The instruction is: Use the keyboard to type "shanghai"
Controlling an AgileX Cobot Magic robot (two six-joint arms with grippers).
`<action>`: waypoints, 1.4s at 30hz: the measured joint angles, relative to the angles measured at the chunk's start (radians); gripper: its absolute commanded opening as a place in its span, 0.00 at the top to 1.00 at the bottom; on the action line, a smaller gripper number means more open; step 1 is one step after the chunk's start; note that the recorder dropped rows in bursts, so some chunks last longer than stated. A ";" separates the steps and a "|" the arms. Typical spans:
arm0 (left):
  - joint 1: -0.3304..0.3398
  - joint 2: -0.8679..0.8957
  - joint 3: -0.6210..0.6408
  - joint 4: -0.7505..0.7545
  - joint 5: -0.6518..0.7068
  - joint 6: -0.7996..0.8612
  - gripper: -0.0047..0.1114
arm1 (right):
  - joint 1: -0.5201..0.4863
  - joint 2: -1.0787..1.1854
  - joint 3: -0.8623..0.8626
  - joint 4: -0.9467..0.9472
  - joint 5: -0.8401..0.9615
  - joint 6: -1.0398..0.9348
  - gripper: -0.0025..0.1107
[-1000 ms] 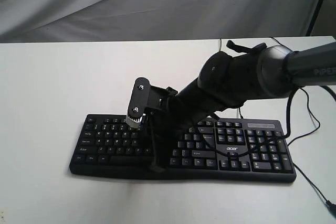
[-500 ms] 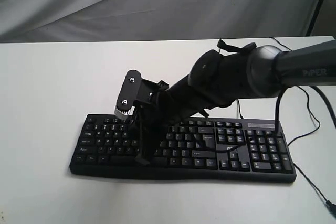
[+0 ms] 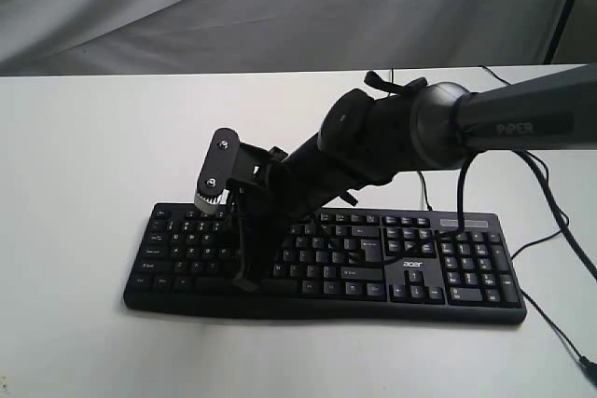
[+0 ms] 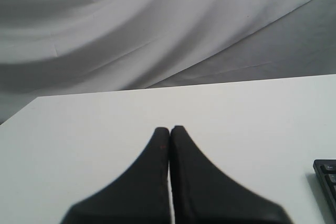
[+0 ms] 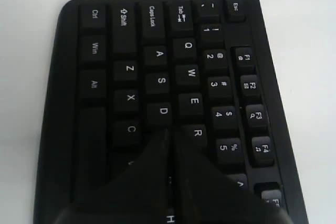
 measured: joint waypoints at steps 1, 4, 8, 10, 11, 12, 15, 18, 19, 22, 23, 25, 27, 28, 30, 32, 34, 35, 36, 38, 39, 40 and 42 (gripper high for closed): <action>0.000 0.000 0.000 0.000 0.000 0.000 0.95 | 0.000 0.000 0.000 -0.011 0.000 0.009 0.98; 0.000 0.000 0.000 0.000 0.000 0.000 0.95 | 0.000 0.000 -0.001 -0.032 0.000 0.026 0.98; 0.000 0.000 0.000 0.000 0.000 0.000 0.95 | 0.000 0.000 -0.001 -0.045 0.000 0.034 0.98; 0.000 0.000 0.000 0.000 0.000 0.000 0.95 | 0.000 0.000 -0.001 -0.047 0.000 0.035 0.98; 0.000 0.000 0.000 0.000 0.000 0.000 0.95 | 0.000 0.000 -0.001 -0.047 0.000 0.035 0.98; 0.000 0.000 0.000 0.000 0.000 0.000 0.95 | 0.000 0.000 -0.001 -0.047 0.000 0.035 0.98; 0.000 0.000 0.000 0.000 0.000 0.000 0.95 | 0.000 0.000 -0.001 -0.049 0.000 0.035 0.98; 0.000 0.000 0.000 0.000 0.000 0.000 0.95 | 0.000 0.000 -0.001 -0.049 0.000 0.037 0.98; 0.000 0.000 0.000 0.000 0.000 0.000 0.95 | 0.000 0.002 -0.001 -0.049 0.000 0.037 0.98; 0.000 0.000 0.000 0.000 0.000 0.000 0.95 | 0.000 0.017 -0.001 -0.049 0.000 0.037 0.98; 0.000 0.000 0.000 0.000 0.000 0.000 0.95 | 0.000 0.022 -0.001 -0.049 0.000 0.037 0.98; 0.000 0.000 0.000 0.000 0.000 0.000 0.95 | 0.000 0.031 -0.001 -0.049 0.000 0.037 0.98; 0.000 0.000 0.000 0.000 0.000 0.000 0.95 | 0.000 0.031 -0.001 -0.049 0.000 0.037 0.98; 0.000 0.000 0.000 0.000 0.000 0.000 0.95 | 0.000 0.031 -0.001 -0.049 -0.002 0.037 0.98; 0.000 0.000 0.000 0.000 0.000 0.000 0.95 | 0.000 0.031 -0.001 -0.049 -0.002 0.037 0.98; 0.000 0.000 0.000 0.000 0.000 0.000 0.95 | 0.000 0.031 -0.001 -0.049 -0.002 0.037 0.98; 0.000 0.000 0.000 0.000 0.000 0.000 0.95 | 0.000 0.031 -0.001 -0.053 -0.002 0.037 0.98; 0.000 0.000 0.000 0.000 0.000 0.000 0.95 | 0.000 0.031 -0.001 -0.056 -0.002 0.037 0.98; 0.000 0.000 0.000 0.000 0.000 0.000 0.95 | 0.000 0.031 -0.001 -0.058 -0.002 0.037 0.98; 0.000 0.000 0.000 0.000 0.000 0.000 0.95 | 0.000 0.031 -0.001 -0.062 -0.002 0.037 0.98; 0.000 0.000 0.000 0.000 0.000 0.000 0.95 | 0.000 0.031 -0.001 -0.064 -0.002 0.037 0.98; 0.000 0.000 0.000 0.000 0.000 0.000 0.95 | 0.000 0.031 -0.001 -0.064 -0.002 0.037 0.98; 0.000 0.000 0.000 0.000 0.000 0.000 0.95 | 0.000 0.031 -0.001 -0.066 -0.002 0.036 0.98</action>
